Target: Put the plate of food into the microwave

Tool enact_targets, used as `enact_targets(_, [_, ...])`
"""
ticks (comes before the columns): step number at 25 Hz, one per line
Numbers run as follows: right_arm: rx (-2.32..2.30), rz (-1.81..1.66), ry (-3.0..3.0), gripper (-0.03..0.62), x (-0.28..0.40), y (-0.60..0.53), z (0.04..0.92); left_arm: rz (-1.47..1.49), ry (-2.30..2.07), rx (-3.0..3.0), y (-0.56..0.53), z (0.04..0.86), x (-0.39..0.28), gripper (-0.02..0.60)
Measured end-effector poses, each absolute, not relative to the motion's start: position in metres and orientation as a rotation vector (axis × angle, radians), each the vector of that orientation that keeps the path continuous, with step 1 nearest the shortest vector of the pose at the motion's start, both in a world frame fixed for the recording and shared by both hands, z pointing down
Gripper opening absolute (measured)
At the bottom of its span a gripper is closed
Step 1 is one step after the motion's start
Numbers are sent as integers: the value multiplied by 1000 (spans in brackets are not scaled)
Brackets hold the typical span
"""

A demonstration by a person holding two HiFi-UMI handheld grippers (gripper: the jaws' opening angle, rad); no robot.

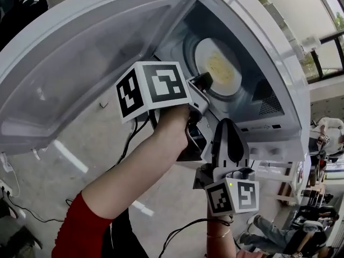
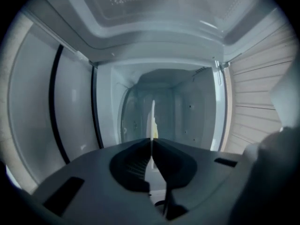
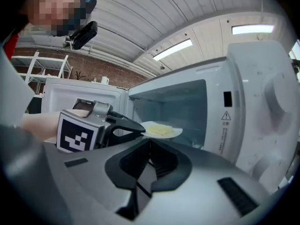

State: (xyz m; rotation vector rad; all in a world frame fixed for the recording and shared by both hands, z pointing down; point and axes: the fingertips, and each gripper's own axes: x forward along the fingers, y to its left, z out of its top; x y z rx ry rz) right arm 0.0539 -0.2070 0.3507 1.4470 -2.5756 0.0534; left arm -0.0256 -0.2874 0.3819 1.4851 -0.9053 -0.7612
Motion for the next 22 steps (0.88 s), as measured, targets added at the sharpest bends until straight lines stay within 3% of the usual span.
enact_targets(22, [1388,27,-2589,15,42,-242,339,-525,-977,1485,-341,394,-28,23])
